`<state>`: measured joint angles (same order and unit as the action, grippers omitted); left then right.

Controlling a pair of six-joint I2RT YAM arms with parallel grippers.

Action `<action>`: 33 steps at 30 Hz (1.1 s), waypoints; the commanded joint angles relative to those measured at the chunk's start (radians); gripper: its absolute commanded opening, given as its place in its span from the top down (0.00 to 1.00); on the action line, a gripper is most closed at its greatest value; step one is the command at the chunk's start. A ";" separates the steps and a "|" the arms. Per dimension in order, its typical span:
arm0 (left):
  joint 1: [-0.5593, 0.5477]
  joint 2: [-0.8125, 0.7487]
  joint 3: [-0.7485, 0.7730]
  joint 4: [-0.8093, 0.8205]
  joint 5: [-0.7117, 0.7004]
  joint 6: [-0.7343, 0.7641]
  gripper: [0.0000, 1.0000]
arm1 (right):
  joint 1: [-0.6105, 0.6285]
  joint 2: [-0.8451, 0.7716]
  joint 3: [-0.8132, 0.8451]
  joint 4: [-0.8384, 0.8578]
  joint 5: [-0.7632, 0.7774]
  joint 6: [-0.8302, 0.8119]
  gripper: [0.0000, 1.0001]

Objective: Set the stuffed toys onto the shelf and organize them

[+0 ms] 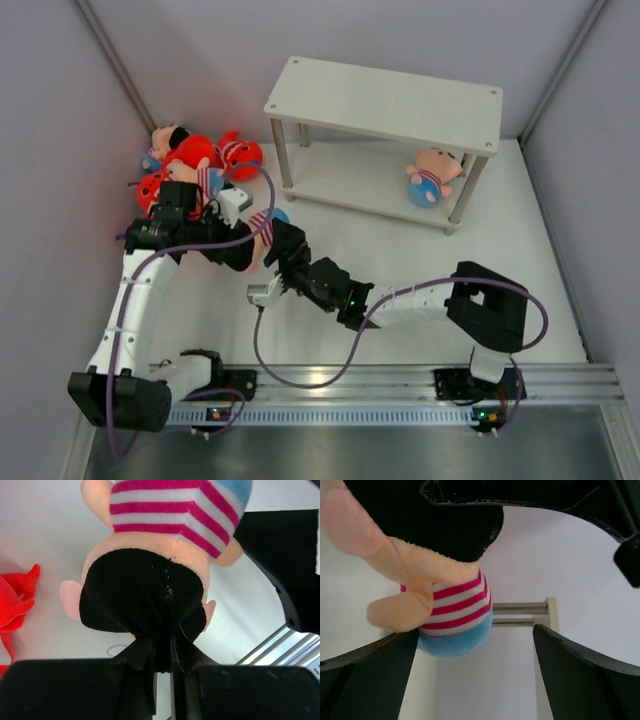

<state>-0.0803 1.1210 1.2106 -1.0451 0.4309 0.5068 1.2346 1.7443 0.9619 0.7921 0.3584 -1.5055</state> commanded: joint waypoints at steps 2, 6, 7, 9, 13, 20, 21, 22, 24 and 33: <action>-0.006 -0.021 0.038 -0.010 0.080 0.021 1.00 | -0.026 0.058 0.093 -0.040 -0.016 0.036 0.02; -0.006 -0.029 0.055 -0.010 0.063 0.033 1.00 | -0.035 0.092 0.101 -0.083 -0.018 -0.005 0.02; -0.006 -0.029 0.061 -0.009 0.051 0.038 1.00 | -0.034 0.075 0.063 -0.077 -0.028 -0.013 0.02; -0.006 -0.020 0.073 -0.010 0.009 0.044 1.00 | -0.034 0.006 -0.012 -0.085 -0.083 0.010 0.02; -0.006 -0.003 0.084 -0.009 0.017 0.055 1.00 | -0.020 -0.113 -0.121 -0.074 -0.177 0.149 0.01; -0.006 0.007 0.078 -0.010 0.025 0.049 1.00 | -0.001 -0.091 -0.164 0.076 -0.115 0.125 0.00; -0.006 0.003 0.078 -0.009 0.028 0.047 1.00 | 0.002 -0.071 -0.144 0.067 -0.114 0.125 0.01; -0.006 0.002 0.078 -0.009 0.029 0.048 1.00 | 0.003 -0.060 -0.134 0.067 -0.114 0.140 0.01; -0.006 -0.004 0.078 -0.009 0.045 0.049 1.00 | 0.003 -0.016 -0.092 0.082 -0.089 0.146 0.01; -0.006 0.002 0.067 -0.009 0.057 0.075 1.00 | -0.050 0.129 0.086 0.085 -0.004 0.131 0.01</action>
<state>-0.0837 1.1240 1.2491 -1.0756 0.4301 0.5537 1.2060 1.8408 0.9668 0.8249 0.3187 -1.3842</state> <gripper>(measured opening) 0.136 0.993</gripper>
